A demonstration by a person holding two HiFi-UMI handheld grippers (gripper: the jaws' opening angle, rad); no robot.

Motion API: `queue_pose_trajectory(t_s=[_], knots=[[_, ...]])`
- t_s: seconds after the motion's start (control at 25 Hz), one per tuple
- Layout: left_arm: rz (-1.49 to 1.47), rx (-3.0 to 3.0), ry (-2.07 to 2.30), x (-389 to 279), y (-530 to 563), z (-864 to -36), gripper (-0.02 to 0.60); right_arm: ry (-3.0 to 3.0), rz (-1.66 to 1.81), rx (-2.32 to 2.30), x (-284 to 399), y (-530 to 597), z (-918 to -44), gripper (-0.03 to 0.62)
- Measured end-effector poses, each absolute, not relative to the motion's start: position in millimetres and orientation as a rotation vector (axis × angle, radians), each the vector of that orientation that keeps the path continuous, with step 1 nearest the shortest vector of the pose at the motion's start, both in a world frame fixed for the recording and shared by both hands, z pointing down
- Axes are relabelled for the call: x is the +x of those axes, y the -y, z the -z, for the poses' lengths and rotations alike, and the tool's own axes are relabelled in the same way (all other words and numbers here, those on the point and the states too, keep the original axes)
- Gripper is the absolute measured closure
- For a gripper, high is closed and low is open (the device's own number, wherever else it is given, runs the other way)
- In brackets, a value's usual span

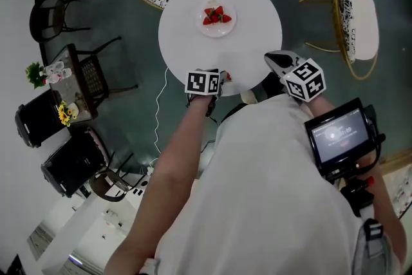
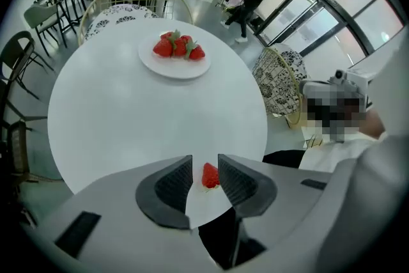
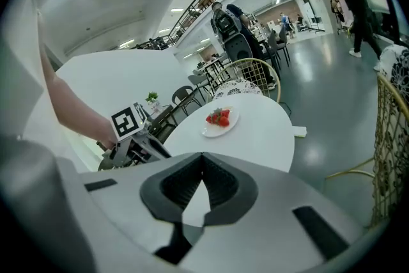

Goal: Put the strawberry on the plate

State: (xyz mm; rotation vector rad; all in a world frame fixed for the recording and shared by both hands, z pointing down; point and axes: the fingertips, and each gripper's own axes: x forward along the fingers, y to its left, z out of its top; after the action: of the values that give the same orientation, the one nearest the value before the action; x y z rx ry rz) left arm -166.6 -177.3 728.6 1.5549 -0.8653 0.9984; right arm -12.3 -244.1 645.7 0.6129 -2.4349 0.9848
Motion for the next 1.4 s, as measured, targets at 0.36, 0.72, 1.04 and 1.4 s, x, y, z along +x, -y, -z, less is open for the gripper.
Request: queue_pose_trajectory(t_s=[0.36,0.72,1.04,1.4], knots=[[-1.052,1.415,0.768,-161.0,157.5,-741.6,0.448,2.410,-1.034,0.672,2.0,249.6,-651.2,0.589],[-1.044,1.383,0.751,-152.4,134.7,-747.5,0.430,2.400,-1.034,0.657,1.2,248.1,-651.1,0.589],[-0.997,1.394,0.792,-152.1,130.8,-749.7,0.431,2.396,-1.023,0.627,-2.3,242.1,-651.9,0.589],[-0.873,1.453,0.869,-150.8,140.7,-739.8,0.443,2.406,-0.992,0.588,-8.5,239.3,-649.5,0.589]])
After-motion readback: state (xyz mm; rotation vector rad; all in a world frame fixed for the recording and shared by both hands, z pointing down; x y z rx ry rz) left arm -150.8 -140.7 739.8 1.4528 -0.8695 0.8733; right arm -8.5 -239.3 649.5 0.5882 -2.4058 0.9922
